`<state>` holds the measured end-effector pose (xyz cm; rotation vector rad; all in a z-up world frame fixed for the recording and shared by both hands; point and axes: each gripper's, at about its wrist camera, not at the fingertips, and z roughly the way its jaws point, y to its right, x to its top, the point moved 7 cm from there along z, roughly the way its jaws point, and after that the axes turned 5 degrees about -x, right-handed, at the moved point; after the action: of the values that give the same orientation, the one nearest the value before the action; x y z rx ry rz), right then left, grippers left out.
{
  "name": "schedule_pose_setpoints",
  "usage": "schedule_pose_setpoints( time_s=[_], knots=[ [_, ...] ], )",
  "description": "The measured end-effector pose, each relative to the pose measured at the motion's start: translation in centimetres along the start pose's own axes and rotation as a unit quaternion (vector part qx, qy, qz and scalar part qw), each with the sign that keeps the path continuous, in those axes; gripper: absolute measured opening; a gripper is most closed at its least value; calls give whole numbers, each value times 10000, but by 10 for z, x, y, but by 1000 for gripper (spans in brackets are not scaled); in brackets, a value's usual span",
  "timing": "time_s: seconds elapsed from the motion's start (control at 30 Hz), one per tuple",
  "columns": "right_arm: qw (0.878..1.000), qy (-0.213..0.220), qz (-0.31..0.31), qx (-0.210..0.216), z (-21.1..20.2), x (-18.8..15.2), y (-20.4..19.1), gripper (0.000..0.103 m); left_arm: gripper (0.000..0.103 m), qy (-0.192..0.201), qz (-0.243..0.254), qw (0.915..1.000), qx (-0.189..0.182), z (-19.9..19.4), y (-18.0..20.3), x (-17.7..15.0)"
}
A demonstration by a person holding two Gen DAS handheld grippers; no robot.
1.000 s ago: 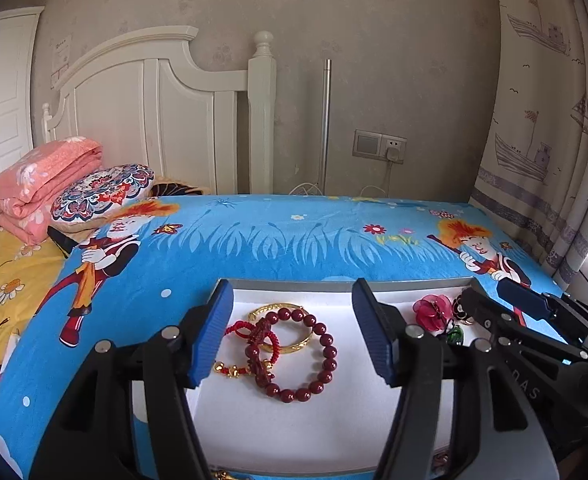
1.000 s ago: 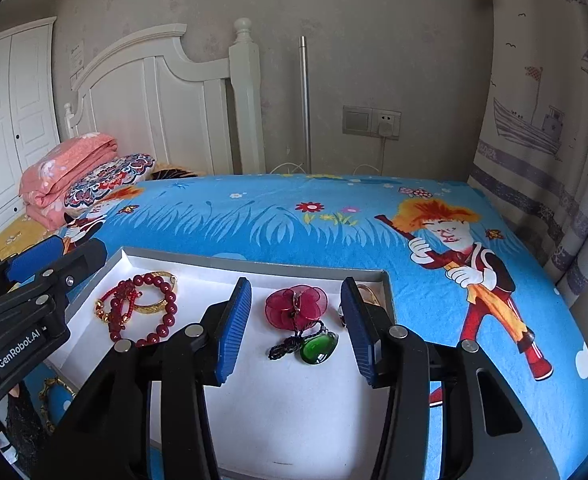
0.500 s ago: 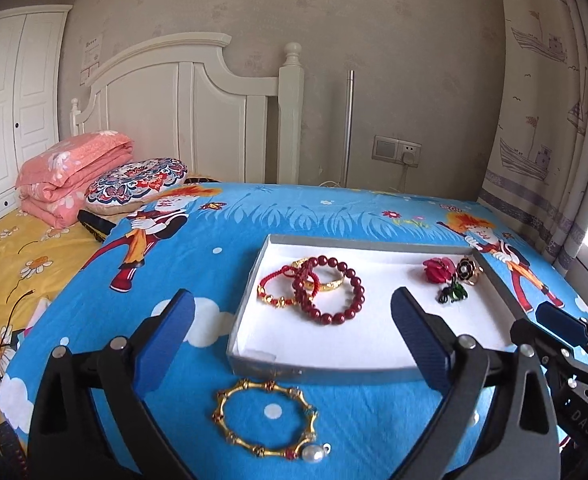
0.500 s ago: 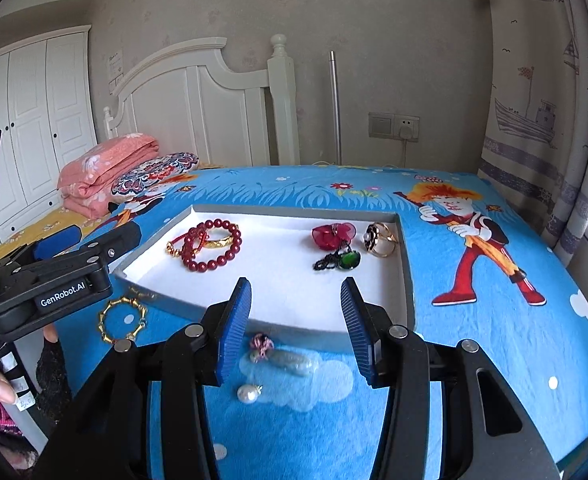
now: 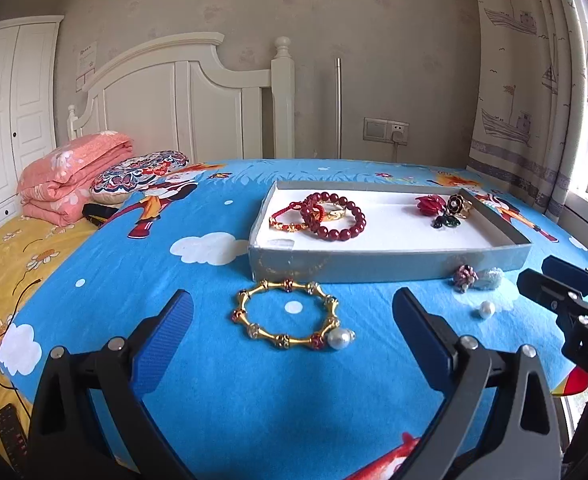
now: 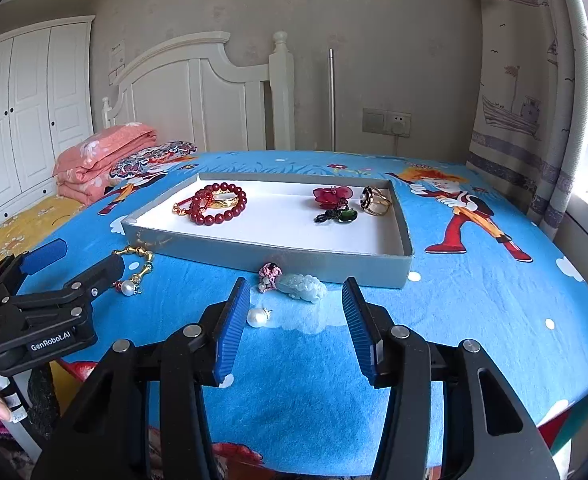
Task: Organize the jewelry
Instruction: 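Move the right tool to the pink-and-jade pendant and grasp its cord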
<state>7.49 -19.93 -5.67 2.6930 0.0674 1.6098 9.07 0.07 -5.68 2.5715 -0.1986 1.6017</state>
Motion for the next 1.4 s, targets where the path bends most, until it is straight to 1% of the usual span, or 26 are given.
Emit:
schedule_pose_setpoints(
  time_s=[0.1,0.27,0.57,0.8,1.0,1.07,1.13,1.23,1.27,1.4],
  knots=[
    [10000,-38,-28,26,2,-2,-2,47,97,-64,36,10000,-23,2,0,-7],
    [9999,-120,-85,81,7,-5,-7,47,98,-74,-53,10000,-11,3,-4,-8],
    [9995,-296,30,117,14,-11,-3,47,98,-184,-209,9996,6,8,-12,-9],
    [9993,-356,101,109,17,-12,0,47,98,-193,-254,9995,12,10,-14,-11],
    [9993,-316,-77,169,17,-9,-9,47,98,-171,-287,9994,24,9,-17,-11],
    [9994,-314,-48,146,21,-5,-7,47,98,-172,-320,9993,38,9,-19,-12],
    [9992,-378,80,125,28,-2,-2,47,98,-171,-355,9992,59,9,-22,-12],
    [9976,-645,174,175,44,-1,4,47,98,-198,-419,9989,72,10,-26,-13],
    [9973,-675,233,194,47,0,6,47,98,-214,-437,9988,73,11,-27,-14],
    [9945,-889,371,417,61,1,7,47,98,-246,-446,9987,73,13,-28,-15]
  ],
)
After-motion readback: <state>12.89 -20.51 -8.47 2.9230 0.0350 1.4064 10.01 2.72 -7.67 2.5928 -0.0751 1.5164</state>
